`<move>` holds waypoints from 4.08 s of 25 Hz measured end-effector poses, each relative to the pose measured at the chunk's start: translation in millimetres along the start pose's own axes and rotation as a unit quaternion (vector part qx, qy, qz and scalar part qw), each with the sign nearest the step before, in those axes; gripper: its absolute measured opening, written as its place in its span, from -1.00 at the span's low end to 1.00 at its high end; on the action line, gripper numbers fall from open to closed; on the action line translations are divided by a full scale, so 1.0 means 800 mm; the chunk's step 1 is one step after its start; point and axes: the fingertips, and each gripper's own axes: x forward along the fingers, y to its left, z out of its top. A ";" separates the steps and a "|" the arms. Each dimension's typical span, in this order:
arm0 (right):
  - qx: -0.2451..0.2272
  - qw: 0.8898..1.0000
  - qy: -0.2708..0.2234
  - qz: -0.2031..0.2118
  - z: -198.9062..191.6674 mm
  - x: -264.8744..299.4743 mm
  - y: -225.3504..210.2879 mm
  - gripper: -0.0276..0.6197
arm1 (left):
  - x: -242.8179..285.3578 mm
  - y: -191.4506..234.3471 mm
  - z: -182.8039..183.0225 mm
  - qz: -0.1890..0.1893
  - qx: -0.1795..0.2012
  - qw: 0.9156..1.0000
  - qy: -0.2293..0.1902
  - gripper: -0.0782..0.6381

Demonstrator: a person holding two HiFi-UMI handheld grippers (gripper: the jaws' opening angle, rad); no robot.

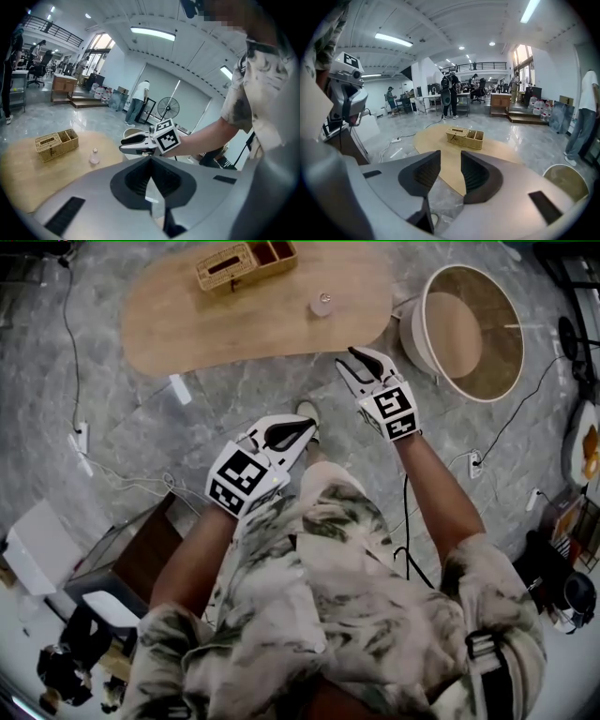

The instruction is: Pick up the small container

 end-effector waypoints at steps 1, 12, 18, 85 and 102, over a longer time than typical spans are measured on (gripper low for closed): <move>0.000 1.000 0.002 0.000 -0.006 0.012 -0.012 -0.44 | 0.010 0.007 0.002 -0.002 -0.004 1.000 -0.001 -0.72; 0.002 1.000 0.024 -0.003 -0.078 0.147 -0.112 -0.38 | 0.094 0.064 0.002 -0.024 -0.016 1.000 0.007 -0.72; 0.009 0.999 0.037 -0.009 -0.120 0.222 -0.156 -0.34 | 0.128 0.104 -0.001 -0.029 -0.025 0.999 0.003 -0.72; -0.003 0.999 0.024 -0.044 -0.028 0.280 -0.142 -0.42 | 0.054 0.125 -0.015 -0.027 -0.033 0.998 -0.038 -0.72; -0.010 0.999 0.006 -0.033 0.080 0.150 -0.027 -0.42 | -0.046 0.018 -0.030 -0.048 -0.001 0.998 -0.051 -0.72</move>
